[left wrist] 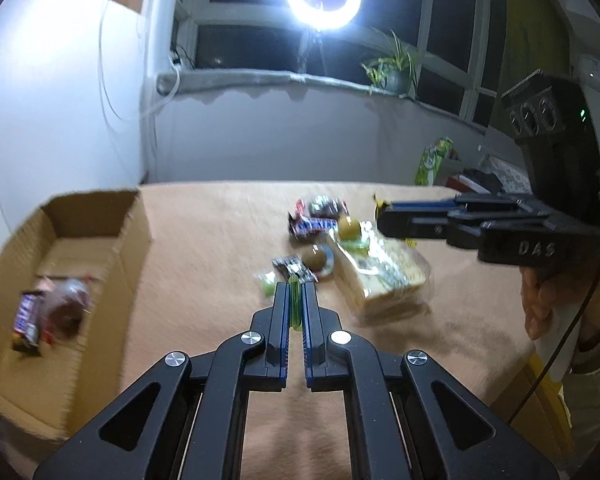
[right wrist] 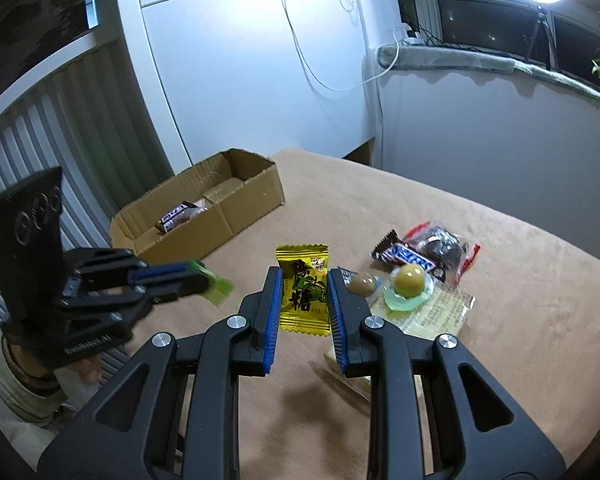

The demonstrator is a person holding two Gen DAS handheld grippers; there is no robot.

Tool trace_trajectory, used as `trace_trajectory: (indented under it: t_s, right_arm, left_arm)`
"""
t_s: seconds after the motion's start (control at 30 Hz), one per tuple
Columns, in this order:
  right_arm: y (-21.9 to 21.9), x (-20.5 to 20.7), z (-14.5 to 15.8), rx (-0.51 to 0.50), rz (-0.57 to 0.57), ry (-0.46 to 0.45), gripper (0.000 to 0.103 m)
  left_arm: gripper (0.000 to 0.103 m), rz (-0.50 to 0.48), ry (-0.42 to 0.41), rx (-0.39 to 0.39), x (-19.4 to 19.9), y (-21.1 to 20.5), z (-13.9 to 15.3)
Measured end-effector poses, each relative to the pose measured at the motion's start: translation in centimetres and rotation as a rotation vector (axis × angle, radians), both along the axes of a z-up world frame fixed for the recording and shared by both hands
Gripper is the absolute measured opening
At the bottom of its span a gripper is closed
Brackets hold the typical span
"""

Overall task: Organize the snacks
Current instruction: 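Carry both candies into the cardboard box and open both tools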

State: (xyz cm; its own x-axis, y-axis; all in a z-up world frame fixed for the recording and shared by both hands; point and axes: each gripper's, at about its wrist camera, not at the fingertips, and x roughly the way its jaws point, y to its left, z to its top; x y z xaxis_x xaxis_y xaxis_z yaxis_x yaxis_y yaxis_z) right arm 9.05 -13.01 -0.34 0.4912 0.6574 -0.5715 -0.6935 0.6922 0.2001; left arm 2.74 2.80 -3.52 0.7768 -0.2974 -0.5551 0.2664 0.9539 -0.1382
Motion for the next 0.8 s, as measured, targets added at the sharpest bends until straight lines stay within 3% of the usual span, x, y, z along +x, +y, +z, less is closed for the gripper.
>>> trace_trajectory:
  t_s: [0.47, 0.8]
  right_arm:
    - [8.5, 0.0, 3.2, -0.024, 0.114, -0.064, 0.023]
    - [20.1, 0.8, 3.4, -0.032, 0.283, -0.062, 0.023]
  left_arm:
    - [0.004, 0.148, -0.127, 0.021, -2.8, 7.0, 4.2]
    - [0.004, 0.288, -0.098, 0.022, -3.5, 14.1, 2.8]
